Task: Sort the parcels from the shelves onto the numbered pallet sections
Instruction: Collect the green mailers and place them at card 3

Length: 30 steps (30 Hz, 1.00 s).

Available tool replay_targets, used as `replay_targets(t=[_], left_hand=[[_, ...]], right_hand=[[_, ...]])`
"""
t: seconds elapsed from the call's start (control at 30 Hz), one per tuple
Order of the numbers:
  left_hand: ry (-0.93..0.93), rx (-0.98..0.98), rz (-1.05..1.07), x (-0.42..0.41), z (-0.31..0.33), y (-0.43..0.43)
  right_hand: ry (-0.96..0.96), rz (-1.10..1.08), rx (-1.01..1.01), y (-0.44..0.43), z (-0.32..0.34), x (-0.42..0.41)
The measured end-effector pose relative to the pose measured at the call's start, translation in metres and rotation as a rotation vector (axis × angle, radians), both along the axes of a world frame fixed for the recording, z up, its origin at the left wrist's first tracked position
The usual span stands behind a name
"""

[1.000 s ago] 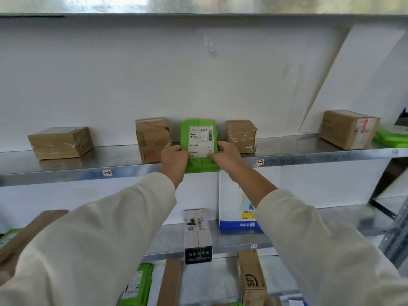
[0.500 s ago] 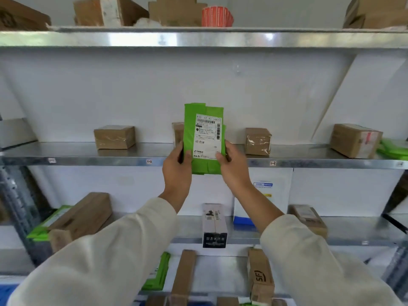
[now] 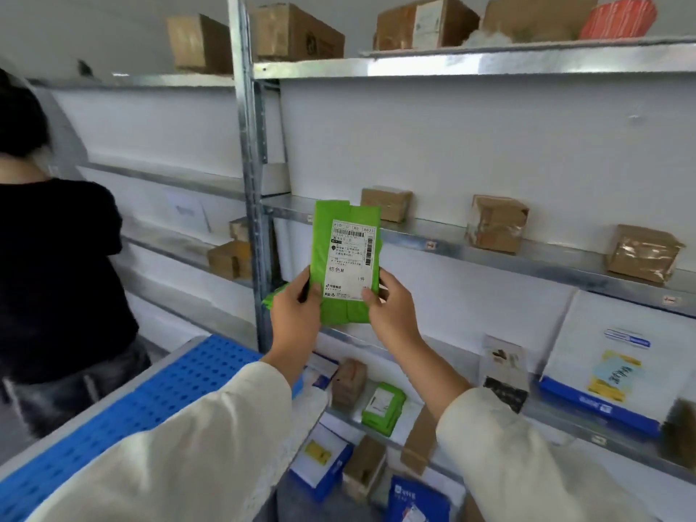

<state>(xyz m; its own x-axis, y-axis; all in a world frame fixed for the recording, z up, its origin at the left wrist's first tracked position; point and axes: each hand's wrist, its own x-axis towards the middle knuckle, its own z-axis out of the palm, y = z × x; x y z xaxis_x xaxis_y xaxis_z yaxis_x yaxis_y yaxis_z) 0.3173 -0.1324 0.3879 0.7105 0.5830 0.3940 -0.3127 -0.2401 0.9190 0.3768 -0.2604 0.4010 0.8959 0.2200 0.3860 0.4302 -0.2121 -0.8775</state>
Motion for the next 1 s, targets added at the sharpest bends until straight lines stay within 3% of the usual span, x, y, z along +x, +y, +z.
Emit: replay_targets(t=[0.53, 0.7, 1.0], left_hand=[[0.036, 0.012, 0.430, -0.135, -0.021, 0.163], [0.041, 0.020, 0.524, -0.138, -0.024, 0.205], [0.091, -0.142, 0.630, -0.107, -0.062, 0.266]], right_hand=[[0.021, 0.404, -0.086, 0.204, -0.027, -0.084], [0.037, 0.476, -0.099, 0.258, -0.033, -0.078], [0.061, 0.578, -0.195, 0.335, -0.073, -0.040]])
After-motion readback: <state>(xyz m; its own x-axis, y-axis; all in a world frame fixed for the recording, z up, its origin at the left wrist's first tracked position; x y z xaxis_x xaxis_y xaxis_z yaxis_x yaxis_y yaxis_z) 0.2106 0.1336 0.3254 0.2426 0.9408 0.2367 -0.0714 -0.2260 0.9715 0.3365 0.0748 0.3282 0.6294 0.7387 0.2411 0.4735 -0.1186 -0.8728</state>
